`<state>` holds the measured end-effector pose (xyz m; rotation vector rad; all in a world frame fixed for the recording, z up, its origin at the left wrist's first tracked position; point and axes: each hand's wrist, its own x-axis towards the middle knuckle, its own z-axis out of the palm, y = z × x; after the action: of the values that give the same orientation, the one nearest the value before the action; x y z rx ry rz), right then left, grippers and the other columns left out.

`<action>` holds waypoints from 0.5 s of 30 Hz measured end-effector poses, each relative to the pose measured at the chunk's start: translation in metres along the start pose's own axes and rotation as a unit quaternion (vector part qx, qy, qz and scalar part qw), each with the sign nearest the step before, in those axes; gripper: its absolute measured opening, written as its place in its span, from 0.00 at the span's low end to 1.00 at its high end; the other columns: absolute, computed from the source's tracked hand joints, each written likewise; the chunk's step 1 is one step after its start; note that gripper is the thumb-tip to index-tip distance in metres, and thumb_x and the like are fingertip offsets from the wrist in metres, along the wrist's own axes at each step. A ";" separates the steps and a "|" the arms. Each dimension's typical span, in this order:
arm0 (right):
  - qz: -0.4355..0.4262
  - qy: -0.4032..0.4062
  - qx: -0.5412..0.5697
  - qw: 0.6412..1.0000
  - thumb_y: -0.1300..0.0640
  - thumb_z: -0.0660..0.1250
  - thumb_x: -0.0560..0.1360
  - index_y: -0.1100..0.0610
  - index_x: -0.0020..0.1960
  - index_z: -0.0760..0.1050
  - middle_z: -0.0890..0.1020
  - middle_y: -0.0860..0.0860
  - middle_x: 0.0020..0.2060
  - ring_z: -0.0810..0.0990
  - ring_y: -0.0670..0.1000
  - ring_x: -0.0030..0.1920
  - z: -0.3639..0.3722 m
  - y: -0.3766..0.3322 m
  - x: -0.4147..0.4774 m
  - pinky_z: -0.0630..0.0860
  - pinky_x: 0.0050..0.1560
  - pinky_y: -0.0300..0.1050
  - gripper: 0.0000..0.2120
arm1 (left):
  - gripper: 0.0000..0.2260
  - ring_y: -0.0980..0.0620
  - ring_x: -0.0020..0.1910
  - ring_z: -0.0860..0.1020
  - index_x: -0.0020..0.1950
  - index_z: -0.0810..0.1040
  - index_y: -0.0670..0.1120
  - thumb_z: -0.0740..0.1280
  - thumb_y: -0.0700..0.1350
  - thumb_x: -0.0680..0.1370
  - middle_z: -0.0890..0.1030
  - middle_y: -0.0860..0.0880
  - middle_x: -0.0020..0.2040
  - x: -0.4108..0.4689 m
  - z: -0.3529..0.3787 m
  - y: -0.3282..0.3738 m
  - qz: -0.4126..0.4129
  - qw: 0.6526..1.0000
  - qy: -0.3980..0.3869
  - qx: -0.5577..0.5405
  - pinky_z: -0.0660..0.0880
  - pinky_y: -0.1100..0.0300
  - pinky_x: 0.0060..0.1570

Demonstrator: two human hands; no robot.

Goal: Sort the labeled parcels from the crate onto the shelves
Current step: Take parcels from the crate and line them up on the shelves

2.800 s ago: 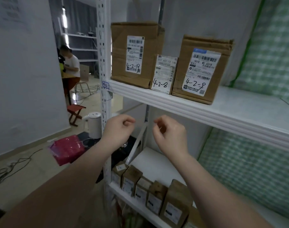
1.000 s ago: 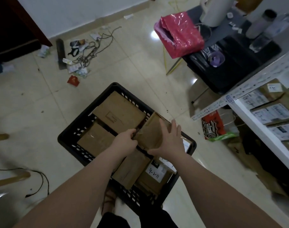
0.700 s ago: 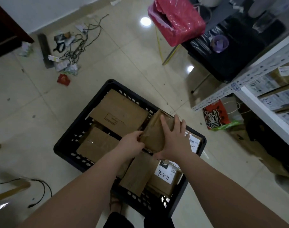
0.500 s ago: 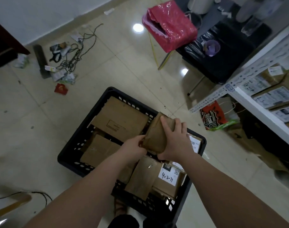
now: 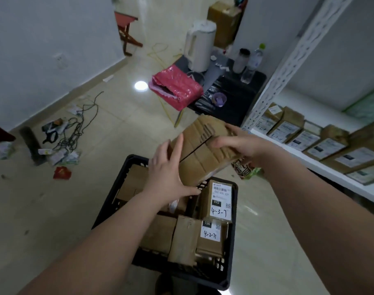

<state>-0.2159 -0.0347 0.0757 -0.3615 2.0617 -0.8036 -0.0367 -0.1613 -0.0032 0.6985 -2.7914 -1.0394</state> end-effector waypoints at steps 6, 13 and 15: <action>0.010 0.048 0.134 0.990 0.23 0.70 0.48 0.46 0.66 0.71 0.71 0.54 0.69 0.72 0.57 0.65 -0.029 -0.014 -0.058 0.65 0.69 0.62 0.52 | 0.55 0.47 0.65 0.65 0.70 0.40 0.75 0.76 0.62 0.55 0.64 0.50 0.67 0.007 -0.047 0.030 -0.034 0.991 -0.013 -0.132 0.67 0.43 0.62; -0.019 0.064 0.312 0.948 0.22 0.73 0.44 0.47 0.75 0.64 0.74 0.55 0.68 0.72 0.59 0.67 -0.029 0.006 -0.092 0.64 0.71 0.64 0.64 | 0.37 0.48 0.47 0.84 0.65 0.69 0.60 0.78 0.55 0.58 0.85 0.51 0.51 0.002 -0.081 0.050 -0.111 0.849 -0.145 -0.495 0.80 0.51 0.38; -0.031 0.035 0.315 0.948 0.23 0.73 0.49 0.49 0.68 0.74 0.80 0.56 0.62 0.75 0.61 0.65 -0.020 0.014 -0.099 0.65 0.70 0.66 0.53 | 0.33 0.47 0.47 0.84 0.61 0.72 0.61 0.78 0.56 0.58 0.85 0.49 0.50 -0.003 -0.082 0.058 -0.106 0.838 -0.164 -0.510 0.80 0.51 0.37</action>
<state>-0.1742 0.0355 0.1362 -0.0372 1.7408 -1.4672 -0.0380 -0.1708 0.0973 0.6793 -1.8403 -2.5418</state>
